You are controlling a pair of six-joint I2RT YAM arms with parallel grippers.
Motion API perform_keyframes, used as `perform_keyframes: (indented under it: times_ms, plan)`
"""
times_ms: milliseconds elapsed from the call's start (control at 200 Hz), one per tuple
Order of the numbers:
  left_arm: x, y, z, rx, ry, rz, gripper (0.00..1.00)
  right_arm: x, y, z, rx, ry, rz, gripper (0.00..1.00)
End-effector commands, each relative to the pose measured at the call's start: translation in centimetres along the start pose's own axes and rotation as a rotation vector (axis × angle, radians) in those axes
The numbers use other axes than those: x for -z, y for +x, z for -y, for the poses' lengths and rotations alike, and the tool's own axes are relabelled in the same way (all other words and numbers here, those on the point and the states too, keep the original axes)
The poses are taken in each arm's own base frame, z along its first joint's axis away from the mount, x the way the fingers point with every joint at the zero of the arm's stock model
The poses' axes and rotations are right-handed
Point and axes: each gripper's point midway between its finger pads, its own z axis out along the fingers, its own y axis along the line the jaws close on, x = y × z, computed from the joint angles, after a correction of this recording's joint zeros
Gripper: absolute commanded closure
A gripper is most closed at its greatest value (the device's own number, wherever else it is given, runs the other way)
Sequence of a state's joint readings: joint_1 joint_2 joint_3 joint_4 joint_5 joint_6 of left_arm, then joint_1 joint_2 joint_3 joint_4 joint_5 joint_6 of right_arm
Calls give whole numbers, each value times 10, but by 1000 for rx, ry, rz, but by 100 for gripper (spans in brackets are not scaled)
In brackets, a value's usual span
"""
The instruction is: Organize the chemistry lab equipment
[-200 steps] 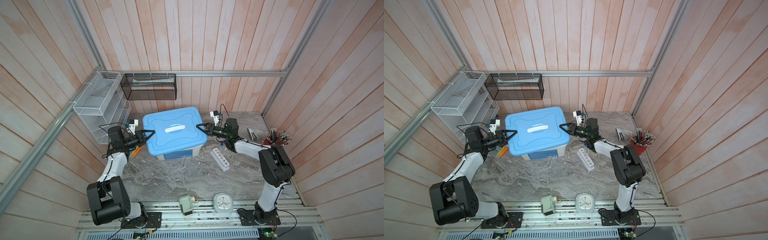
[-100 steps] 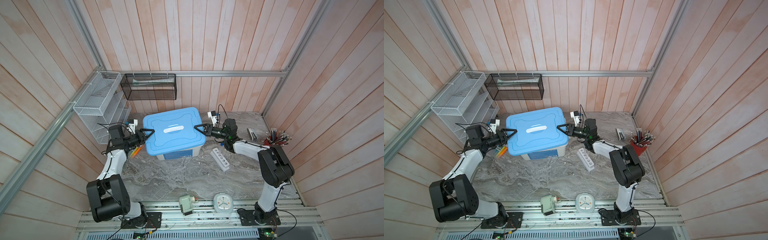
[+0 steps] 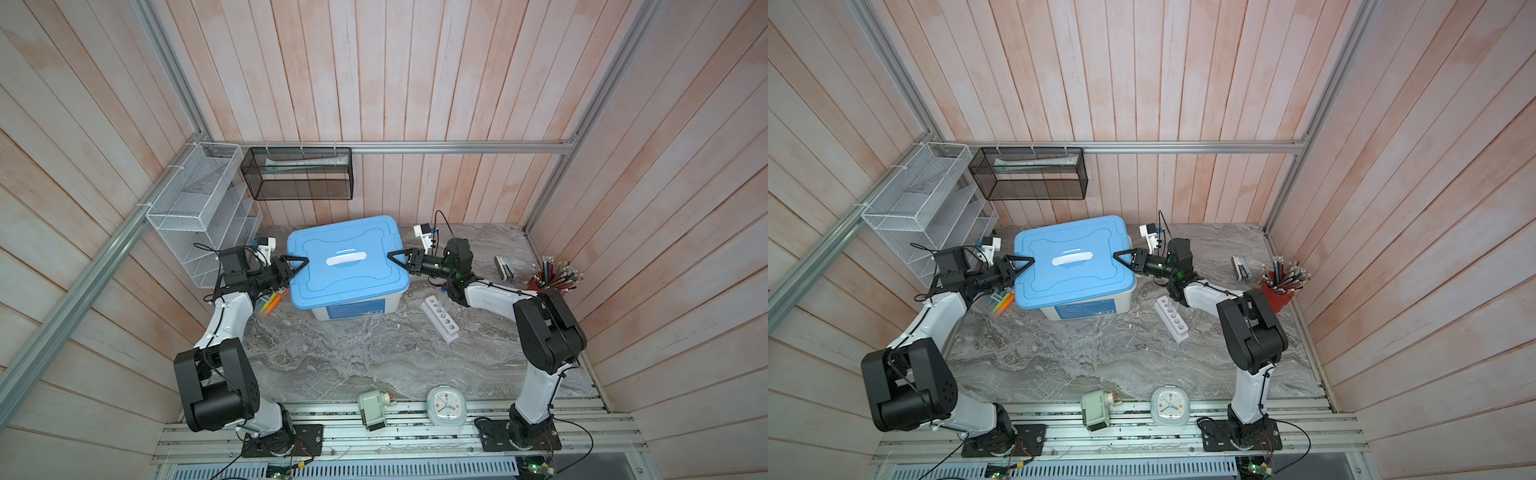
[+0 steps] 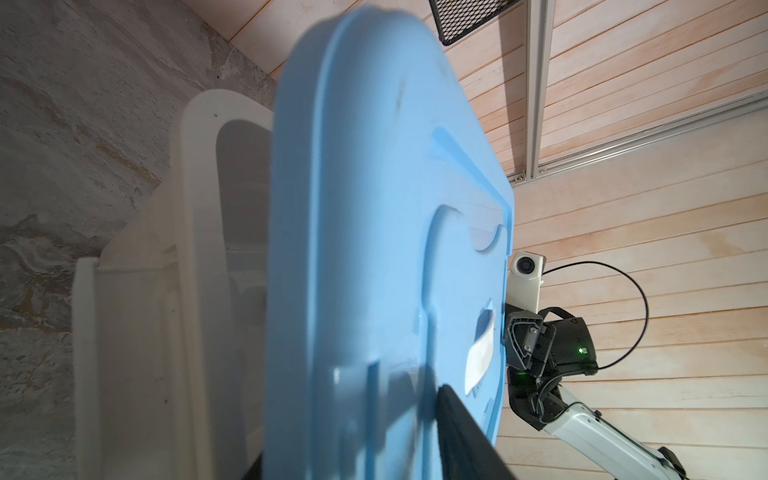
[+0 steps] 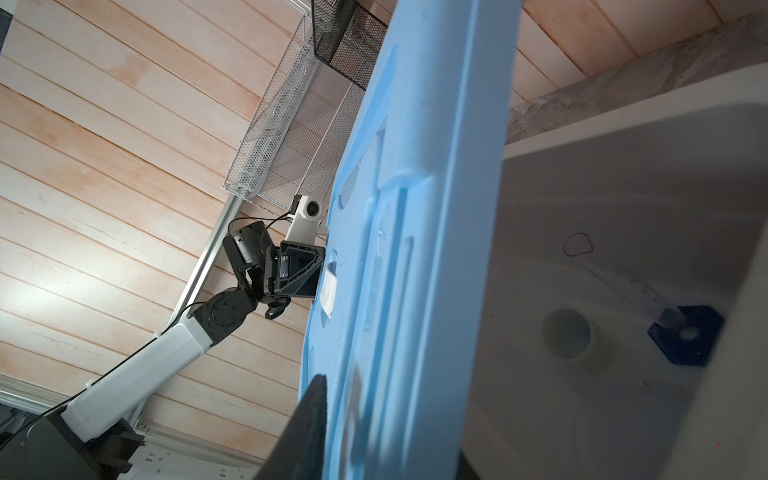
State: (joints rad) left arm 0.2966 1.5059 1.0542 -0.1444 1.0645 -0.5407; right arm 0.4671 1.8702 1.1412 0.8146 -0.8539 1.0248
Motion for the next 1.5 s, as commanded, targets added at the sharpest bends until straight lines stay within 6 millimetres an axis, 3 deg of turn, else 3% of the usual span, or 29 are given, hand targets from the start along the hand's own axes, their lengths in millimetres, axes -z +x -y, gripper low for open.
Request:
perform_keyframes:
  times_ms: [0, 785, 1496]
  plan:
    - [1, -13, -1, -44, -31, 25, 53, -3, -2, -9, 41, -33, 8, 68]
    - [-11, -31, -6, -59, -60, 22, 51, -3, -4, -8, 42, -30, 17, 68]
    - [-34, -28, -27, -43, -102, -23, 51, 6, -4, 5, 34, -12, 30, 68]
